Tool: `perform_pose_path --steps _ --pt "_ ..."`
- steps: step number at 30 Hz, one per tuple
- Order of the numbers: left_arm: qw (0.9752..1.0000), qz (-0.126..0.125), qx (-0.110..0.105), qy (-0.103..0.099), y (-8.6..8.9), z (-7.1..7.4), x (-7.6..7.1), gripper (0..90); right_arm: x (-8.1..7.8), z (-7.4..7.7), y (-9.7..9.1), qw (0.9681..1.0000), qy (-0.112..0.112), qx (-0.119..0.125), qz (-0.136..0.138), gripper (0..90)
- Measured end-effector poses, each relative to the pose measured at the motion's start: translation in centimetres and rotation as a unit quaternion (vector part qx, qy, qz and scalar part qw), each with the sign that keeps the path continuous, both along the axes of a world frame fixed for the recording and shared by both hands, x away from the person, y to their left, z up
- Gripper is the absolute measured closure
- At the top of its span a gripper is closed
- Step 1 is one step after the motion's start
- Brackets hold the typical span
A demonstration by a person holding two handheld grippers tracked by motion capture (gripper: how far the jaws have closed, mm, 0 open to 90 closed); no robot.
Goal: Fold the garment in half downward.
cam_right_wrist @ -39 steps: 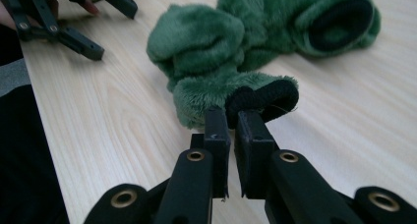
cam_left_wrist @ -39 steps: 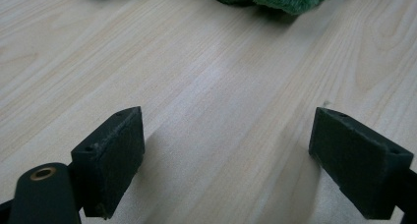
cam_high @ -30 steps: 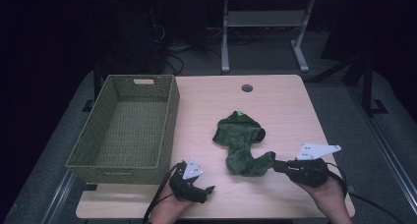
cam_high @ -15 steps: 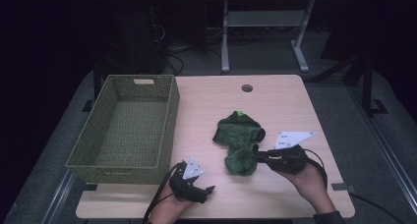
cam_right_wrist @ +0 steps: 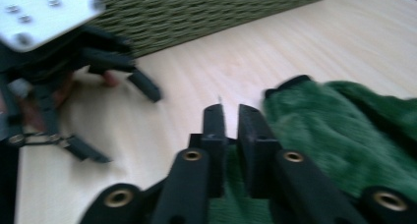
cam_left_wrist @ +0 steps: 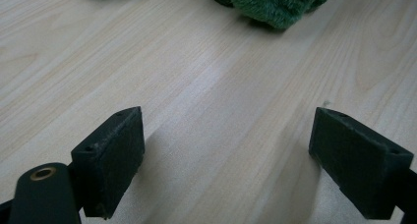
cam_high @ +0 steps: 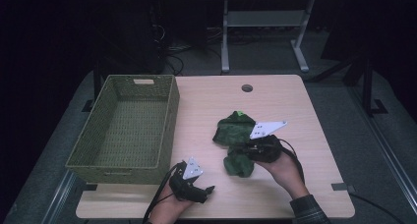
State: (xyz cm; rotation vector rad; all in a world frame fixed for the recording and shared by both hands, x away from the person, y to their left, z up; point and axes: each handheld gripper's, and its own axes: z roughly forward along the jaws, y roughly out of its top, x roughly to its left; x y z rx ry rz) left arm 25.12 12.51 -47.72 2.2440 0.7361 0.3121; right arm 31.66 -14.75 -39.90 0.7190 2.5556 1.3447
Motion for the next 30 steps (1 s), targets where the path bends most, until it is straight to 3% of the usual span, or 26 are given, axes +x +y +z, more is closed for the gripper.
perform_pose_path --steps 3,6,11,12,18,25,29,30 --pt "1.0000 -0.001 0.001 0.000 0.0 0.0 0.0 12.9 0.6 -0.5 -0.5 0.9996 0.007 -0.012 -0.023 89.5" --pt "1.0000 -0.001 0.002 0.000 0.0 0.0 0.0 12.9 1.0 -1.2 -0.5 0.9993 0.020 -0.019 -0.025 89.5" --pt "1.0000 -0.001 0.003 0.001 0.0 0.0 0.0 12.9 1.4 -3.3 0.2 0.9979 0.044 -0.046 -0.014 89.7" --pt "1.0000 0.000 0.001 0.001 0.0 0.0 0.0 12.9 1.5 -4.1 0.4 0.9965 0.062 -0.054 -0.012 89.8" --pt "1.0000 0.001 0.002 0.000 0.0 0.0 0.0 12.9 1.8 -5.0 0.7 0.9940 0.085 -0.069 -0.007 89.9" --pt "1.0000 0.004 0.001 0.000 -0.1 0.0 0.0 12.9 1.7 -5.0 0.7 0.9942 0.079 -0.072 -0.008 89.6" --pt "1.0000 0.010 0.000 0.000 -0.2 0.0 0.1 13.0 1.3 -4.0 0.3 0.9954 0.068 -0.065 -0.018 81.5" --pt "0.9999 0.012 0.001 0.002 -0.3 0.0 0.3 13.1 1.2 -3.5 -0.1 0.9962 0.066 -0.051 -0.025 77.7"
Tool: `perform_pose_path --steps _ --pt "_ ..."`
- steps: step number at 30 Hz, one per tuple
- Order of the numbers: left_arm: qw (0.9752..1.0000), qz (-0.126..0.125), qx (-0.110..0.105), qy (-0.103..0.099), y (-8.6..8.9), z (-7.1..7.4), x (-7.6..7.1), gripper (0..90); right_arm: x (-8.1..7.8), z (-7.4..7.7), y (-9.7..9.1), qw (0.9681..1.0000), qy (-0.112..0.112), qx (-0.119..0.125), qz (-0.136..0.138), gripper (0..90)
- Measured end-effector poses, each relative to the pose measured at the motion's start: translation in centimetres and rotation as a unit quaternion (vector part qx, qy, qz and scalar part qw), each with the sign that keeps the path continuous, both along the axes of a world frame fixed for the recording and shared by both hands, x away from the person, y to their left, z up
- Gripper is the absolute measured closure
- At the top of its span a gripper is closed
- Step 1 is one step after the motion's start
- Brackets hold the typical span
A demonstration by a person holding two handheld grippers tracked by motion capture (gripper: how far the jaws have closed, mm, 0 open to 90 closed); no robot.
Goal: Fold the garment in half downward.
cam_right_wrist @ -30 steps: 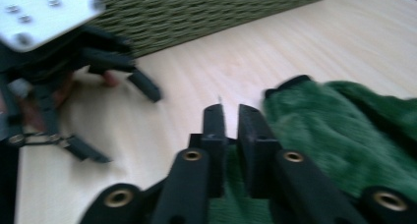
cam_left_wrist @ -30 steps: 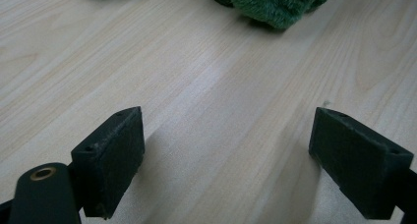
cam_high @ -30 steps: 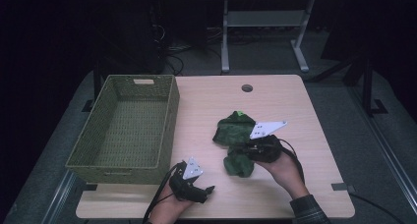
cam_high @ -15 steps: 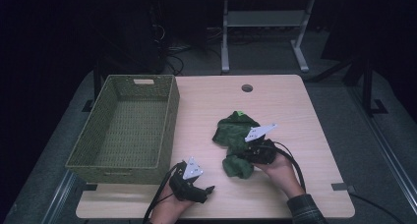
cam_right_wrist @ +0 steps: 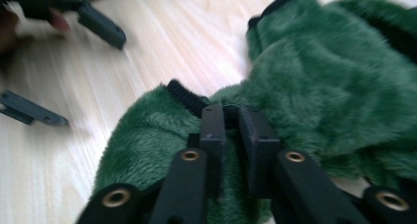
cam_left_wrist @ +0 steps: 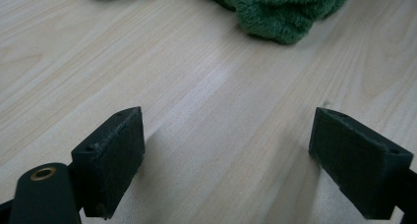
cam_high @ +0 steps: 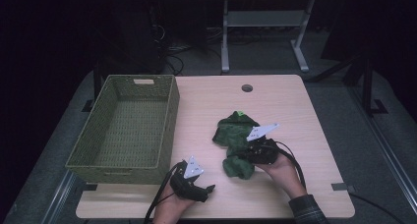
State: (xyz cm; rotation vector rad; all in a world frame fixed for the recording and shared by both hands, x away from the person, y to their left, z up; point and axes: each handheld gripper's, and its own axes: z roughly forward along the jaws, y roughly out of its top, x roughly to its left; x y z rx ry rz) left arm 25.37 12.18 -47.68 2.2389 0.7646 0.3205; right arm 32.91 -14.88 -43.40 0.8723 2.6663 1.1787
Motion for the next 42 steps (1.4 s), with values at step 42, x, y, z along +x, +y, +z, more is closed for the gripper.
perform_pose_path --steps 42 --pt "0.9988 -0.015 -0.043 -0.017 -4.1 8.7 14.1 40.7 8.0 3.4 -6.0 0.9920 -0.022 0.030 -0.120 62.3"
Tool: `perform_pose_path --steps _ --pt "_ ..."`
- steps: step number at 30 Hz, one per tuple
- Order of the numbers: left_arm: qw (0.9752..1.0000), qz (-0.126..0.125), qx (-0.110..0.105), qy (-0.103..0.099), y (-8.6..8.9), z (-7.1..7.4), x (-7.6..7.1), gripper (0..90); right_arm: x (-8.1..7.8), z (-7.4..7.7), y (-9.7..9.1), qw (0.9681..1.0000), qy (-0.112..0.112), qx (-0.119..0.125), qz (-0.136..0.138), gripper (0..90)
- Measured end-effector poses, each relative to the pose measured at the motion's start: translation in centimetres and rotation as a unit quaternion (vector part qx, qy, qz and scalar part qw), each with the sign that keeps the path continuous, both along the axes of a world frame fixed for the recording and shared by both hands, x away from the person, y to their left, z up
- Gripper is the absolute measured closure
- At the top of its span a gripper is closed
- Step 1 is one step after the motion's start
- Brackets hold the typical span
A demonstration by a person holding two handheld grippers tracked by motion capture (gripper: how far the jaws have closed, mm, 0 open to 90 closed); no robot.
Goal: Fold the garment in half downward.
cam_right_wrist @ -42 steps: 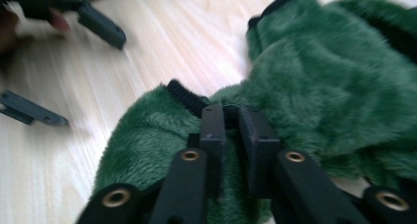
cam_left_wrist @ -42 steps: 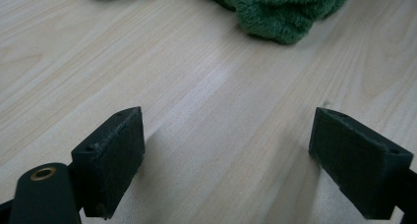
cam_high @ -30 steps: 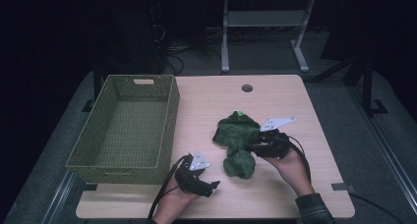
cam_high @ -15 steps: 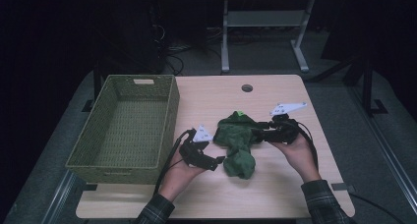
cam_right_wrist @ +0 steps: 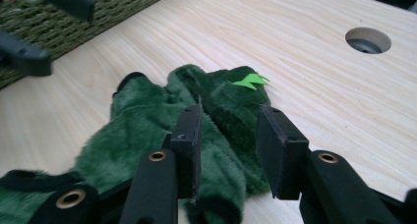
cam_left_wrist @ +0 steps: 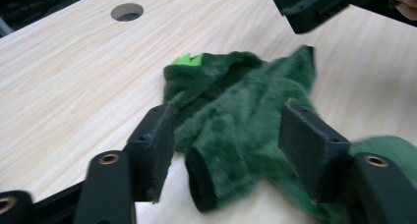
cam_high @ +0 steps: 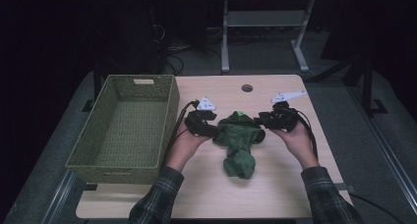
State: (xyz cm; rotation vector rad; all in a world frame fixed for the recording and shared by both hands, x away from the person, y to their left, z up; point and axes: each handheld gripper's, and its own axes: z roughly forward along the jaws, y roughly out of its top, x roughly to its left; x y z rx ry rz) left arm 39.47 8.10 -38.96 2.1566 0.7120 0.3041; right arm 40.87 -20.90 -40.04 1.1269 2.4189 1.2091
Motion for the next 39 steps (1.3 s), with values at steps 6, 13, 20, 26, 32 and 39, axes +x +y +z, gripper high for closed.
perform_pose_path --steps 6,13,20,26,32,39 --pt "0.9996 0.009 0.027 0.010 -0.8 -2.2 3.3 47.2 1.8 -1.8 0.3 0.9997 0.022 -0.013 -0.007 62.3" --pt "0.9993 0.010 0.029 0.023 -1.2 -3.7 5.0 48.5 2.8 -3.5 0.4 0.9990 0.038 -0.023 -0.007 62.2" --pt "0.9979 -0.001 0.056 0.032 -1.6 -5.1 6.3 48.0 3.5 -4.8 0.8 0.9984 0.045 -0.032 -0.008 61.8" --pt "0.9971 -0.008 0.061 0.044 -1.9 -6.4 6.9 48.9 3.9 -5.8 1.3 0.9977 0.052 -0.042 -0.004 63.4" --pt "0.9967 -0.012 0.057 0.057 -2.1 -7.2 7.6 59.1 4.2 -6.4 1.4 0.9972 0.058 -0.047 -0.003 71.1" --pt "0.9961 -0.019 0.061 0.060 -2.5 -7.5 7.7 70.1 4.3 -6.6 1.4 0.9971 0.060 -0.047 -0.012 80.5"
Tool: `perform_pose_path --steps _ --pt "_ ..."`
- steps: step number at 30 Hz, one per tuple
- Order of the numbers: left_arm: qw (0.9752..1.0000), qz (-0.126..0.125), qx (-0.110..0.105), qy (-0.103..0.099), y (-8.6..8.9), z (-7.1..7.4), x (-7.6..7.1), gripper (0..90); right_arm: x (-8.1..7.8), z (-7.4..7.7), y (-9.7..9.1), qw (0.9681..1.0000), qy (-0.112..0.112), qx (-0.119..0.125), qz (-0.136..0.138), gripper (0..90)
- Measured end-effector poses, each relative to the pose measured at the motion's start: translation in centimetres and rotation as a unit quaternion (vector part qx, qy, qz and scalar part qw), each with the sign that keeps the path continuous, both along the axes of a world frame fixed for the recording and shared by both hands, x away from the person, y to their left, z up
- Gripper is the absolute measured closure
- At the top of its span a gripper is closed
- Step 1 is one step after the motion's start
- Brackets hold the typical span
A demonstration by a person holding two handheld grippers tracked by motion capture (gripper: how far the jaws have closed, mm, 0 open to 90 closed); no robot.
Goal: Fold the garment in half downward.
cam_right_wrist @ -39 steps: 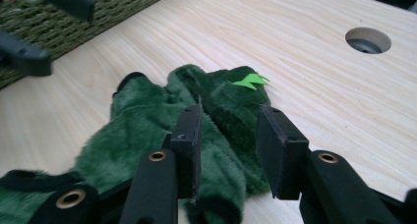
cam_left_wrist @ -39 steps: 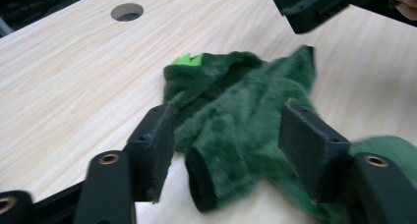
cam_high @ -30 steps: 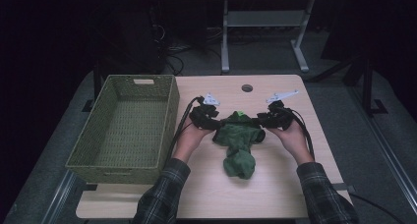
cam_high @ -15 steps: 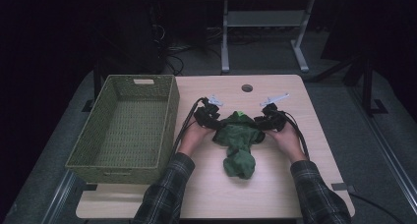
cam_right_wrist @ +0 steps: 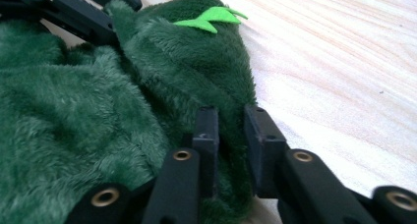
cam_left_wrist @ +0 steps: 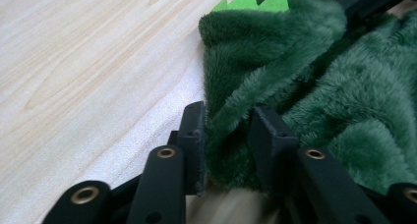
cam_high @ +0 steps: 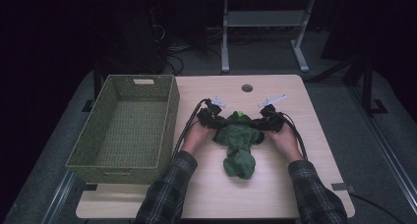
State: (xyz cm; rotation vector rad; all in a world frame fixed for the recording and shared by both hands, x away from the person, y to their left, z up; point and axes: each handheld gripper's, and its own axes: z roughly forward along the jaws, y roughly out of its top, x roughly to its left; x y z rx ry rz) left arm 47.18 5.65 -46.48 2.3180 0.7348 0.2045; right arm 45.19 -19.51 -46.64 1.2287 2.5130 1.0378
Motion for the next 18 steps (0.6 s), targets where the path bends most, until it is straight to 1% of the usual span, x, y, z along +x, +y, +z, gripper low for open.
perform_pose_path --steps 1,2,3,4,8,9,10,11,13,14,15,16,18 --pt "1.0000 -0.002 -0.001 0.003 0.0 0.0 0.0 78.3 0.0 0.1 -0.1 1.0000 -0.002 -0.002 -0.004 85.0" --pt "1.0000 -0.002 0.001 0.003 0.0 0.0 0.0 81.8 0.0 0.1 -0.1 1.0000 -0.001 0.001 -0.005 86.0" --pt "1.0000 -0.001 0.001 0.002 0.0 0.1 0.0 81.8 0.0 0.1 -0.1 1.0000 -0.001 0.001 -0.005 86.0" --pt "1.0000 -0.003 0.004 0.004 0.0 0.2 0.0 86.4 0.0 0.1 -0.2 1.0000 -0.002 0.000 -0.005 86.8" --pt "0.9999 -0.001 0.000 0.011 0.0 0.5 -0.2 86.7 -0.1 0.4 -0.3 1.0000 0.001 0.003 -0.007 87.2" --pt "0.9999 -0.004 0.001 0.011 0.0 0.7 -0.2 86.7 -0.2 0.7 -0.3 0.9999 -0.001 0.008 -0.007 87.5" --pt "0.9999 -0.003 -0.006 0.009 0.1 1.1 -0.4 86.7 -0.2 1.0 -0.4 0.9999 -0.004 0.007 -0.007 87.7" --pt "0.9999 -0.003 -0.006 0.009 0.1 1.1 -0.4 86.6 -0.2 1.0 -0.4 0.9999 -0.004 0.007 -0.007 87.7" --pt "0.9999 -0.002 -0.013 0.002 0.1 1.7 -0.5 86.6 -0.4 1.8 -0.7 0.9996 -0.010 0.023 -0.014 88.3" --pt "0.9997 0.000 -0.022 0.001 0.2 2.4 -0.7 86.5 -0.4 2.1 -0.9 0.9994 -0.010 0.030 -0.016 88.3" --pt "0.9997 0.000 -0.022 0.001 0.2 2.4 -0.7 86.6 -0.5 2.4 -1.0 0.9992 -0.012 0.032 -0.018 88.5" --pt "0.9997 0.000 -0.026 -0.001 0.1 2.8 -0.8 86.6 -0.5 2.4 -1.0 0.9992 -0.012 0.032 -0.018 88.5" --pt "0.9996 -0.002 -0.029 -0.005 0.1 3.4 -0.9 86.6 -0.7 3.0 -1.5 0.9988 -0.016 0.042 -0.022 88.5"
